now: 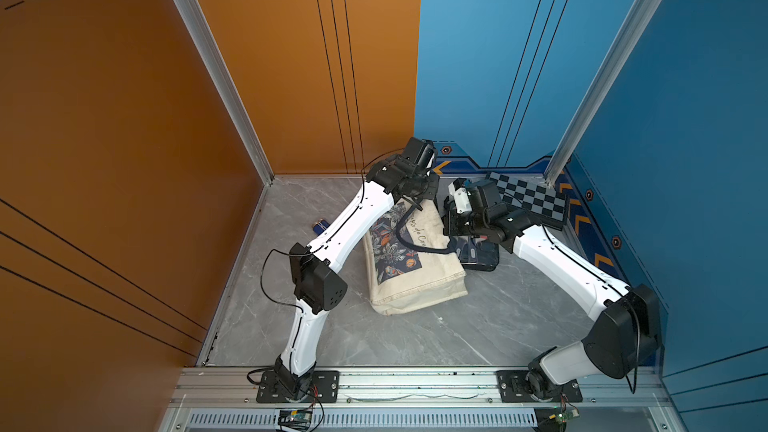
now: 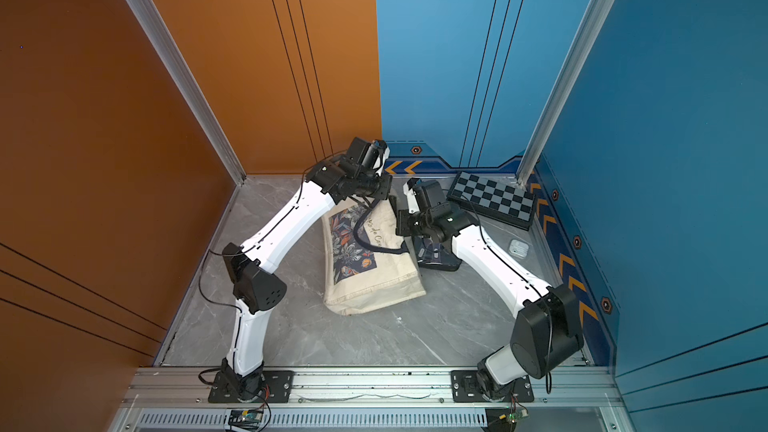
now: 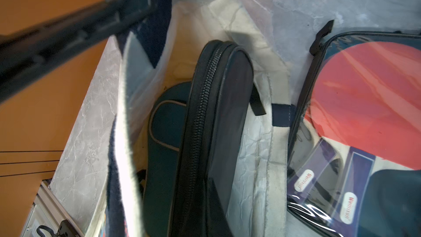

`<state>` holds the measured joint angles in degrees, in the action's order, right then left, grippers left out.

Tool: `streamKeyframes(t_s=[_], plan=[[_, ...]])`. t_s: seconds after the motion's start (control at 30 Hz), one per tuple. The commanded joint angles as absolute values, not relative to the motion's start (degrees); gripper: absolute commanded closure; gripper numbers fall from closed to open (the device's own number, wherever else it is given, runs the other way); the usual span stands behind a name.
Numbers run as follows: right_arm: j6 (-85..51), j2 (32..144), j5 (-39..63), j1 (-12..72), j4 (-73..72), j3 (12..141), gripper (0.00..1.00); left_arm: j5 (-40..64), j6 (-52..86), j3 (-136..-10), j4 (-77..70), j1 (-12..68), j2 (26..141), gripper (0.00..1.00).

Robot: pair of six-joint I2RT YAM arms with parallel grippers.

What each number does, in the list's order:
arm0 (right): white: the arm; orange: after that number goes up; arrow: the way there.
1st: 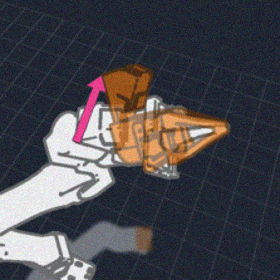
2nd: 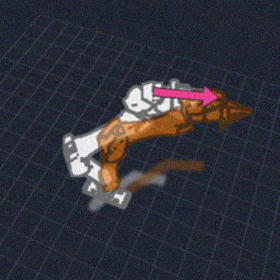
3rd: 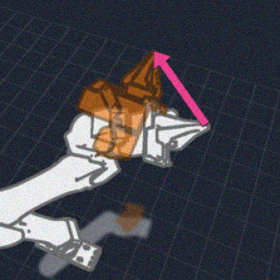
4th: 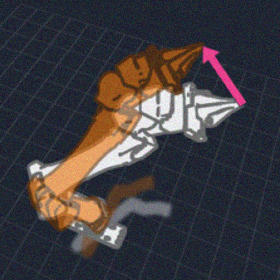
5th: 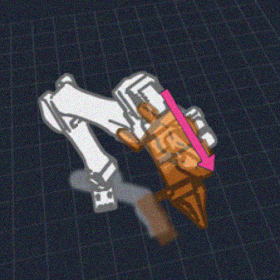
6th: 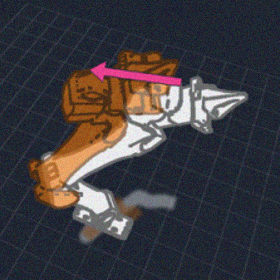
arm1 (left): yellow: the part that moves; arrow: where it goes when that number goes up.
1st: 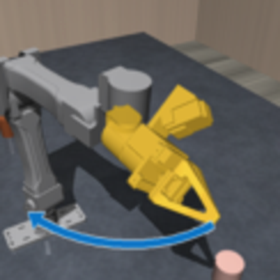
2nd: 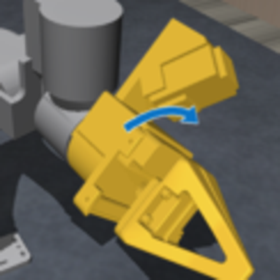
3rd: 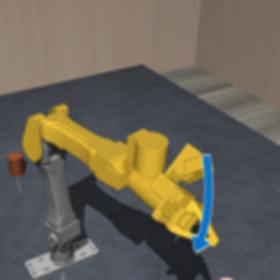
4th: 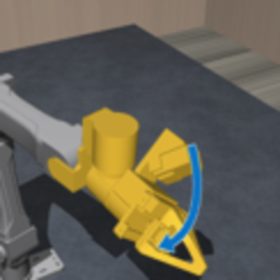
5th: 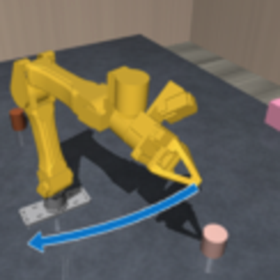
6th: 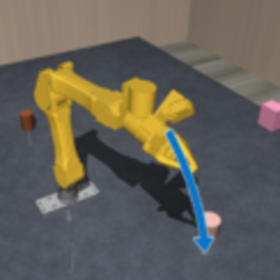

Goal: Remove the ping pong set from the canvas bag
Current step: Pick up the canvas bag from the center of the board.

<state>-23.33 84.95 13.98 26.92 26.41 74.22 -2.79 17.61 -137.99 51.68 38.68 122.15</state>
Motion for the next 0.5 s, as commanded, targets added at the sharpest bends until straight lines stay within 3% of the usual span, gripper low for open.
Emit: streamKeyframes(t_s=[0.0,0.23,0.47], plan=[[-22.15,80.57,15.87,25.85,26.32,75.01,1.00,-1.08,19.21,-144.66,48.56,39.57,121.01,1.00],[-21.97,80.61,14.87,28.39,27.42,77.87,1.00,4.36,19.08,-137.17,48.49,36.37,112.05,1.00],[-22.26,85.64,12.26,31.82,26.89,79.32,1.00,21.87,17.55,-110.07,39.47,20.57,101.09,1.00]])
